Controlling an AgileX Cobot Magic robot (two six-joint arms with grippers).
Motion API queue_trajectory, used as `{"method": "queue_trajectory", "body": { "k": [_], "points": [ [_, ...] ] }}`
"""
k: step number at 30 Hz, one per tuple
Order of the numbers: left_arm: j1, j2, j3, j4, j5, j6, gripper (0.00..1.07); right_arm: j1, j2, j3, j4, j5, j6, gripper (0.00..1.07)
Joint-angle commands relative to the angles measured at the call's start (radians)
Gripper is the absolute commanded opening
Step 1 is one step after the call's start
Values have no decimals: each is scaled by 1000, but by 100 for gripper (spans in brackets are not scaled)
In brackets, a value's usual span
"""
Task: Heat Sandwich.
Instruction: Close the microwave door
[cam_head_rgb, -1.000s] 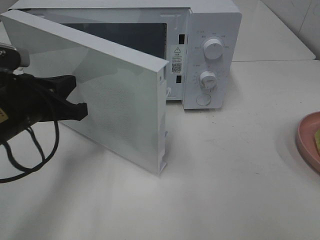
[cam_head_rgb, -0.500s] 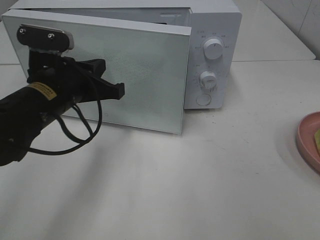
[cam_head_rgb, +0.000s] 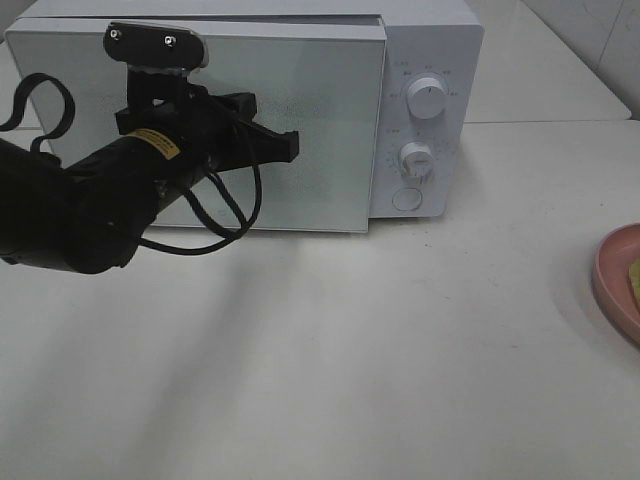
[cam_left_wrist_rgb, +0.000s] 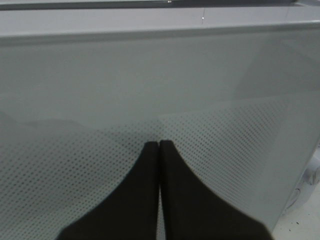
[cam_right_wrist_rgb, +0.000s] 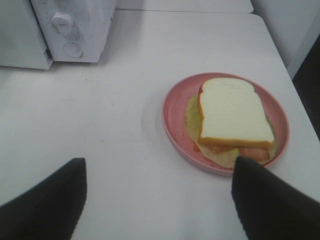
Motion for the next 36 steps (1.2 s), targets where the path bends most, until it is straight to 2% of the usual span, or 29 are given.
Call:
{"method": "queue_trajectory", "body": {
  "k": [1,19,36],
  "points": [
    [-6,20,-45,-9,20,16,0,-7,-26,1,4,-11,-10,76],
    [14,127,-235,-46,78,41,0,-7,-26,1,4,-11,-9,76],
    [5,126,-234,-41,83,41,0,-7,-26,1,4,-11,-7,76]
  ]
}}
